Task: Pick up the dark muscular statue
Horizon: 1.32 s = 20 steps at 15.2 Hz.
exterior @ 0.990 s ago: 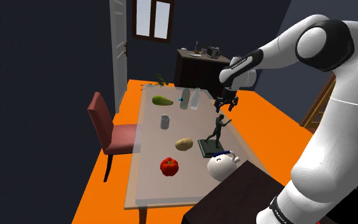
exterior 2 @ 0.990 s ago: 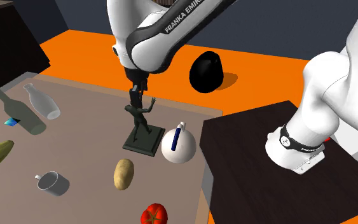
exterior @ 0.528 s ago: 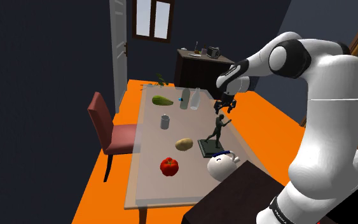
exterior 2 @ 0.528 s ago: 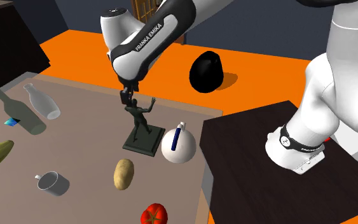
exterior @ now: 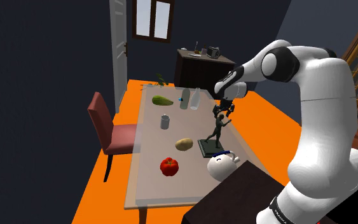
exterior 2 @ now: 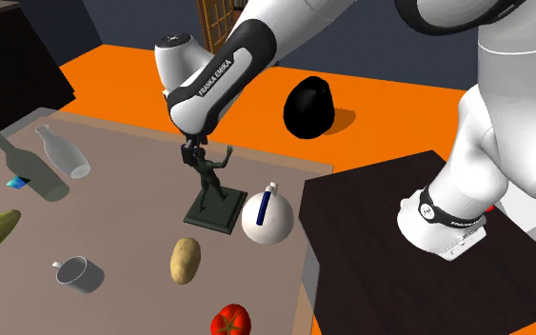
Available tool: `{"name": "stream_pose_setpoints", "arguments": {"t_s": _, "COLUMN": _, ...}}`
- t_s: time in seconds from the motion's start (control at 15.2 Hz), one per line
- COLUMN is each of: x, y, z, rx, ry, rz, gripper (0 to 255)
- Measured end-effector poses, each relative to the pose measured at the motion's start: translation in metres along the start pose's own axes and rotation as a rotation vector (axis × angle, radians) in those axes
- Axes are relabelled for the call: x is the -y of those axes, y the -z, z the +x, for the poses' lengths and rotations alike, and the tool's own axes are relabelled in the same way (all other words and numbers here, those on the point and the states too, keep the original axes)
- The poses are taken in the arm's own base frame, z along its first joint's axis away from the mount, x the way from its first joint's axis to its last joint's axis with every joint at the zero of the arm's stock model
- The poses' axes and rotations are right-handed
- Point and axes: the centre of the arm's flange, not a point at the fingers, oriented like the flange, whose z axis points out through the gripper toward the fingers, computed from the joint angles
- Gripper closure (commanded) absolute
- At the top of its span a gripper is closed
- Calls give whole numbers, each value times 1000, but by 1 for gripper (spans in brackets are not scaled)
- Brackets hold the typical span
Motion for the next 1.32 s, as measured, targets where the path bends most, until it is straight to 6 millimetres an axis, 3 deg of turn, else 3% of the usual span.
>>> {"name": "stream_pose_setpoints", "arguments": {"t_s": 0.07, "x": 1, "y": -4, "z": -1, "rx": 0, "ry": 0, "rz": 0, "gripper": 0}}
{"name": "stream_pose_setpoints", "arguments": {"t_s": 0.13, "x": 1, "y": -5, "z": -1, "rx": 0, "ry": 0, "rz": 0, "gripper": 255}}
{"name": "stream_pose_setpoints", "arguments": {"t_s": 0.86, "x": 1, "y": -4, "z": -1, "rx": -1, "ry": 0, "rz": 0, "gripper": 255}}
{"name": "stream_pose_setpoints", "arguments": {"t_s": 1.32, "x": -1, "y": 28, "z": 0, "rx": 1, "ry": 0, "rz": 0, "gripper": 255}}
